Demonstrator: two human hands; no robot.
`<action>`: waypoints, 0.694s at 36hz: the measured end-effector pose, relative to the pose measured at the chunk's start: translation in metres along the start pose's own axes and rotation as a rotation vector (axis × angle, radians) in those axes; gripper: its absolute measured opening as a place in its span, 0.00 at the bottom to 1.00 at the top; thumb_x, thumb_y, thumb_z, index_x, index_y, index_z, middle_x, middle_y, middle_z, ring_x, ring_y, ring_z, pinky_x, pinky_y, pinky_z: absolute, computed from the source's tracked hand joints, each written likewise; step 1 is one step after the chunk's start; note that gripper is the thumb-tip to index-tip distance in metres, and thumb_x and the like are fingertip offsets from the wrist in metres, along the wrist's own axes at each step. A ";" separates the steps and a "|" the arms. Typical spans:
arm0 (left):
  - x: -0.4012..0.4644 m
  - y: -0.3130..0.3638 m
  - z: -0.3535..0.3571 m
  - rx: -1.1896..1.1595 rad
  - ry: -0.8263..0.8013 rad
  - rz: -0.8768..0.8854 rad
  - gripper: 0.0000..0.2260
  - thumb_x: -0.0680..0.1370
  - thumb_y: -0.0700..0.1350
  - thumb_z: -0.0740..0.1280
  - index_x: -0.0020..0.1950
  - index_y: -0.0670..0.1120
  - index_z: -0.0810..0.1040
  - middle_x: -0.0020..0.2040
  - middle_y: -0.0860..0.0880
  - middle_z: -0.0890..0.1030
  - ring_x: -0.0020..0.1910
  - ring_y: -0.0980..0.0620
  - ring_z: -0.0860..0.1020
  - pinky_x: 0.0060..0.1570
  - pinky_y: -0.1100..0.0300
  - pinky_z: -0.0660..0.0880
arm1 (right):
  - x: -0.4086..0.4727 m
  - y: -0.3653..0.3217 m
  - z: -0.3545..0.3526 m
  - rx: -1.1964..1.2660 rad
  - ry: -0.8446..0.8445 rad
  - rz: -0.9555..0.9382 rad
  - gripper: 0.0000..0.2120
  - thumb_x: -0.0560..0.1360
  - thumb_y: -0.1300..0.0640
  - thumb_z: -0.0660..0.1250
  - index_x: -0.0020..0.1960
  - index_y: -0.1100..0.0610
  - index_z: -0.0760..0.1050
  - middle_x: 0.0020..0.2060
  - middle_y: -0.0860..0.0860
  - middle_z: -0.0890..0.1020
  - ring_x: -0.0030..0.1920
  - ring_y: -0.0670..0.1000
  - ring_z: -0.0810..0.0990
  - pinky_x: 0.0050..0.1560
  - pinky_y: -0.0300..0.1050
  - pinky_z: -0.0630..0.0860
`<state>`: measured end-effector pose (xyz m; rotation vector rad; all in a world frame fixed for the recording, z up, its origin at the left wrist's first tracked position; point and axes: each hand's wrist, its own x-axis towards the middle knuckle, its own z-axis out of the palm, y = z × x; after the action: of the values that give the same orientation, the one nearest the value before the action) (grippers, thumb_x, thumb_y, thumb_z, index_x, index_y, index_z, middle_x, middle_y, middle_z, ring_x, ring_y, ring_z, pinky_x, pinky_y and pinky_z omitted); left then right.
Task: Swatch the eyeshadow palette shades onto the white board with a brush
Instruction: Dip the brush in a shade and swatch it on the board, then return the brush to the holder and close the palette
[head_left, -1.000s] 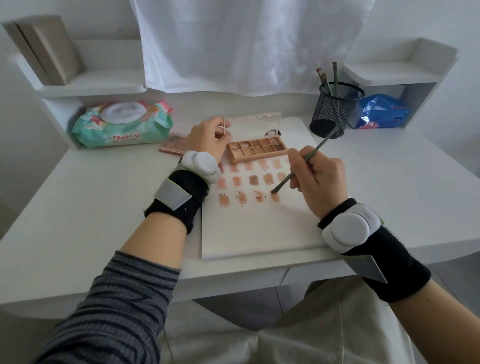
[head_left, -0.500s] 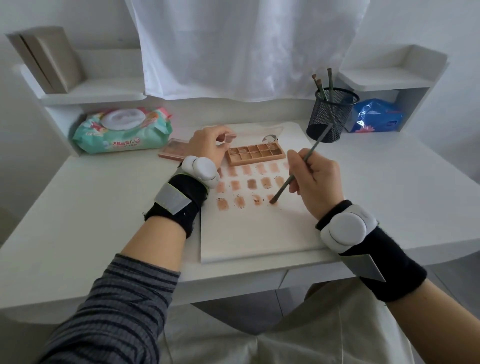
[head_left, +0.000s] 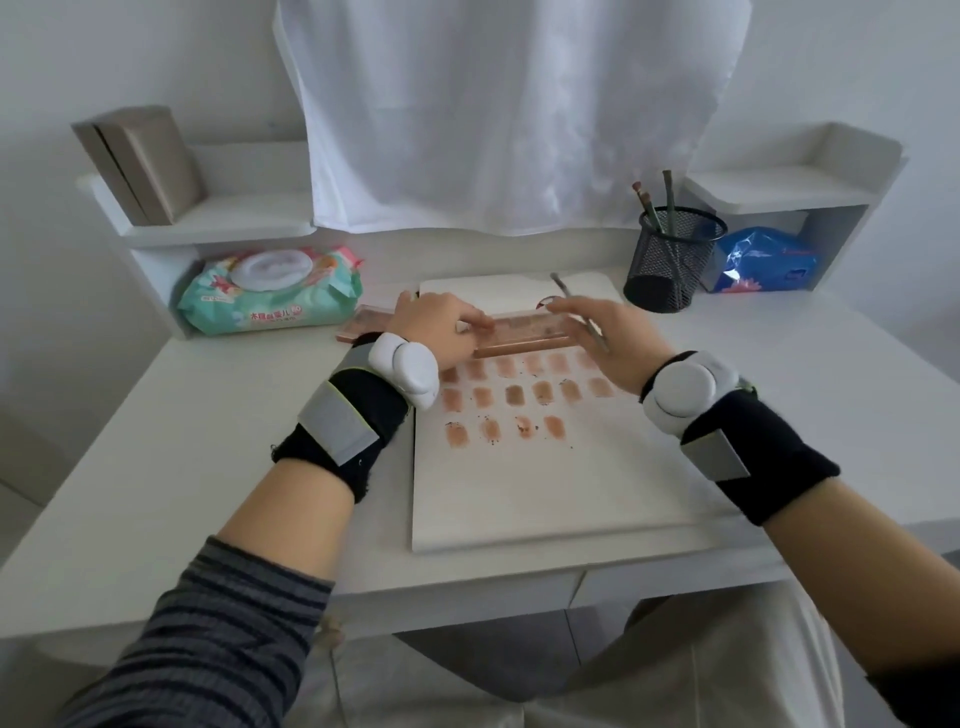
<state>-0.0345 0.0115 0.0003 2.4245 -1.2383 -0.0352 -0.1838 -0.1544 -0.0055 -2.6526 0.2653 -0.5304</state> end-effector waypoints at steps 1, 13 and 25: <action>0.000 0.001 -0.001 0.012 -0.010 -0.001 0.13 0.76 0.45 0.61 0.55 0.58 0.81 0.61 0.55 0.79 0.63 0.51 0.73 0.71 0.47 0.55 | 0.002 0.001 0.002 -0.010 -0.036 0.004 0.15 0.80 0.55 0.57 0.64 0.54 0.74 0.58 0.53 0.80 0.57 0.57 0.77 0.53 0.42 0.68; 0.005 0.003 0.004 0.072 -0.016 -0.004 0.14 0.76 0.55 0.65 0.61 0.55 0.78 0.65 0.55 0.76 0.67 0.51 0.69 0.71 0.47 0.46 | 0.016 0.003 0.014 -0.145 -0.096 0.013 0.14 0.81 0.57 0.56 0.62 0.51 0.75 0.52 0.54 0.81 0.50 0.61 0.77 0.47 0.45 0.67; 0.028 0.023 -0.009 0.247 -0.066 -0.046 0.08 0.75 0.54 0.64 0.49 0.56 0.81 0.54 0.54 0.81 0.60 0.46 0.72 0.67 0.47 0.58 | 0.015 -0.005 -0.002 -0.298 -0.201 -0.007 0.25 0.78 0.66 0.51 0.72 0.50 0.61 0.61 0.53 0.75 0.51 0.56 0.72 0.46 0.47 0.67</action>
<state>-0.0333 -0.0188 0.0213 2.6827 -1.2825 0.0260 -0.1706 -0.1546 0.0027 -2.9693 0.2935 -0.2377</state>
